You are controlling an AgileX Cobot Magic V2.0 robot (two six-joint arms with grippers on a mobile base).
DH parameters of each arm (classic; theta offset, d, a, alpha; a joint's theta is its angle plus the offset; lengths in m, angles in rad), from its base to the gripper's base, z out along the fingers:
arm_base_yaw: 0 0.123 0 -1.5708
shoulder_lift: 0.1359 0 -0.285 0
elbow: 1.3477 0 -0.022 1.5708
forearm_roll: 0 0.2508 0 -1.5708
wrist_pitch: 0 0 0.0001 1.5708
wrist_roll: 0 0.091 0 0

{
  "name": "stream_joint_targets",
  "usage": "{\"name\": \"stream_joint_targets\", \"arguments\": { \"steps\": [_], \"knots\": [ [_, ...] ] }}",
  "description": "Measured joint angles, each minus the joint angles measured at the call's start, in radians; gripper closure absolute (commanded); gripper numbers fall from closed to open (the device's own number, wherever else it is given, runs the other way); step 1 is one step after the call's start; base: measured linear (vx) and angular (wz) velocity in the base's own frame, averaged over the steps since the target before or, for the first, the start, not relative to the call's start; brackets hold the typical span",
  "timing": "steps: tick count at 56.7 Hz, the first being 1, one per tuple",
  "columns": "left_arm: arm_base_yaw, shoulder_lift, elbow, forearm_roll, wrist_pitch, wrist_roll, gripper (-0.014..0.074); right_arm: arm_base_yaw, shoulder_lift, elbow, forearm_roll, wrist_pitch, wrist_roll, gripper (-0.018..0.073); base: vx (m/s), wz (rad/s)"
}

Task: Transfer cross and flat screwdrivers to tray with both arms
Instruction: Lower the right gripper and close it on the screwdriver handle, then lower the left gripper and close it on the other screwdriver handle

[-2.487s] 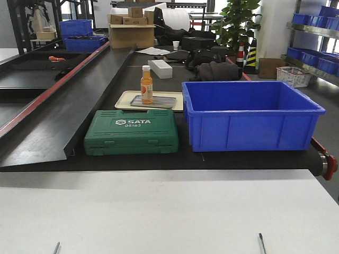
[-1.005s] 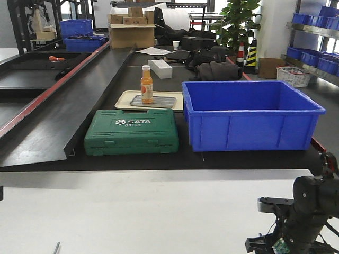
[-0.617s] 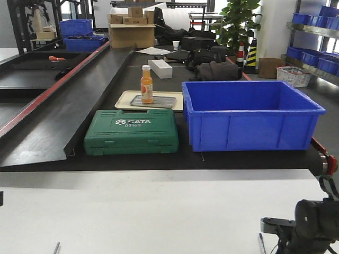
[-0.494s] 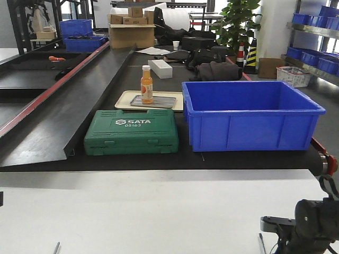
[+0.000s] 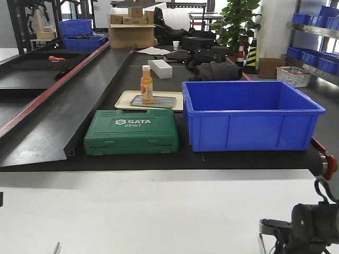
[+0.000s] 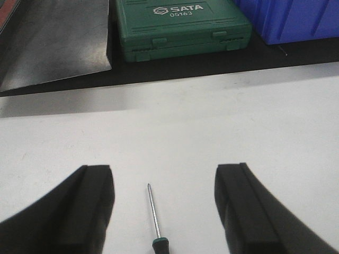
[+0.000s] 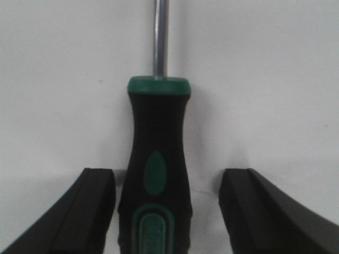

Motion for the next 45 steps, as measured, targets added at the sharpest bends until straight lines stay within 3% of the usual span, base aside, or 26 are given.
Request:
{"name": "stream_joint_targets", "arguments": {
  "steps": [9,19,29,37,45],
  "knots": [
    [0.000,0.000,0.000,0.000,0.010,0.000,0.0062,0.032,0.010,-0.006,-0.032,-0.010,0.004,0.0104,0.00,0.00],
    [0.000,0.000,0.000,0.000,0.033,0.000,0.0062,0.035,0.021,-0.015,-0.066,0.008,0.005,0.0307,0.00,0.00],
    [0.000,0.000,0.000,0.000,0.059,0.000,0.0062,0.035,0.021,-0.017,-0.068,0.008,0.007,0.0572,0.00,0.00],
    [0.000,0.000,0.000,0.000,0.087,-0.015,0.0062,0.035,0.021,-0.017,-0.068,0.008,0.007,0.0571,0.00,0.00],
    [0.000,0.000,0.000,0.000,0.111,-0.095,0.0062,0.035,0.021,-0.017,-0.068,0.008,0.007,0.0570,0.00,0.00]
  ]
}}
